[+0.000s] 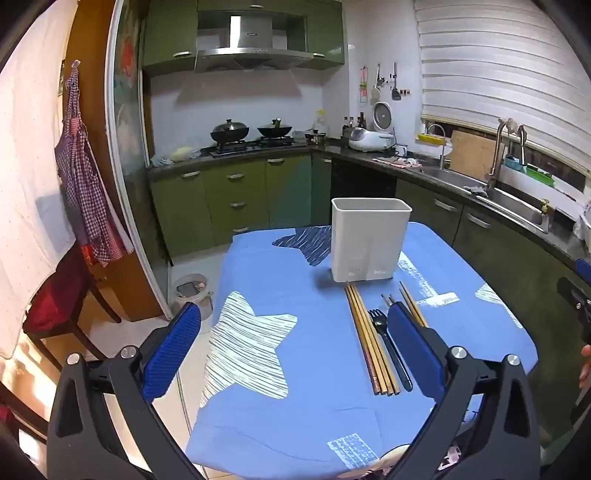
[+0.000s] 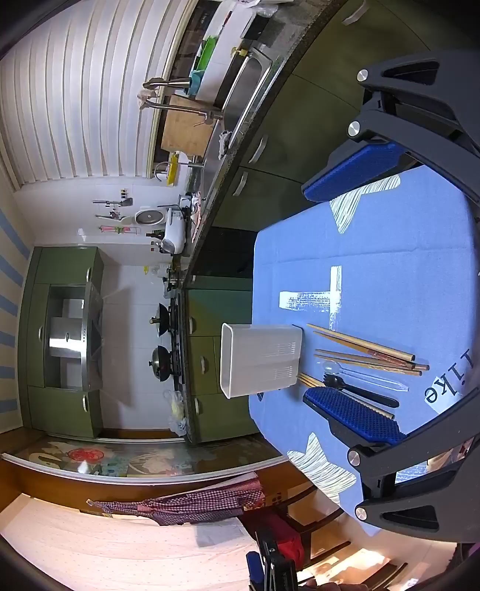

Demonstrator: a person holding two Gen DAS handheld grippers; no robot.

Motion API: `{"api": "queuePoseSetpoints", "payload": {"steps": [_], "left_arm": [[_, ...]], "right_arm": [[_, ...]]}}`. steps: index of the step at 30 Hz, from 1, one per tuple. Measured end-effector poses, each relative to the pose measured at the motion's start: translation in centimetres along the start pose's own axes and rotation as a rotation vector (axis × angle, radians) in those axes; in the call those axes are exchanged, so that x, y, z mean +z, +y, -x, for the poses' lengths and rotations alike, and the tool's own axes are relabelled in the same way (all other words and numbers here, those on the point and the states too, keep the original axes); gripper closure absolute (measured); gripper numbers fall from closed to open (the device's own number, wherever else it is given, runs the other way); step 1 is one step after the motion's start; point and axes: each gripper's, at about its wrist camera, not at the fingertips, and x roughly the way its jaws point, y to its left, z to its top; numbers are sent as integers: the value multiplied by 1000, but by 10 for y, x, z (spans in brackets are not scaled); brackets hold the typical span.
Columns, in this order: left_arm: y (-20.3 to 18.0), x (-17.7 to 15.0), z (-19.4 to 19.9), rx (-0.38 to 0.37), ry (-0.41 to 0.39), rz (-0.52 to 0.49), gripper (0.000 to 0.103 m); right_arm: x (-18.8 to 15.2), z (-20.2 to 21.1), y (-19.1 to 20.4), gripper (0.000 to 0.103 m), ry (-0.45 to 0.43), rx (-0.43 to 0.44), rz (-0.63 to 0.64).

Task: Organize utensils

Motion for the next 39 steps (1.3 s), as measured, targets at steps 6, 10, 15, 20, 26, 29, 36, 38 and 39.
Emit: {"api": "queuePoseSetpoints", "payload": {"steps": [6,10,15,20,26,29,36,38,39], "left_arm": [[-2,1,-2,15,-18,-36,7],[-6,3,7,2,-29,-17,7],[-8,5,9,0,-28,-18,7],[-4,3,8,-4,-30,-18,7],[-4,2,8,-6,-28,-22,7],[-4,2,7,-8,-27,-23,7],[-5,1,8,-7,-26,-25,7],[-4,1,8,-8,-26,-24,7],[-5,0,8,-7,-26,-24,7]], "right_arm": [[0,0,0,4,1,-1,-1],[0,-1,-1,4,2,2,-4],[0,-1,0,4,1,3,-6],[0,-1,0,4,2,2,-5],[0,-1,0,4,2,2,-5],[0,-1,0,4,2,2,-5],[0,-1,0,4,2,2,-5],[0,-2,-1,4,3,3,-5],[0,-1,-1,4,3,3,-5]]}}
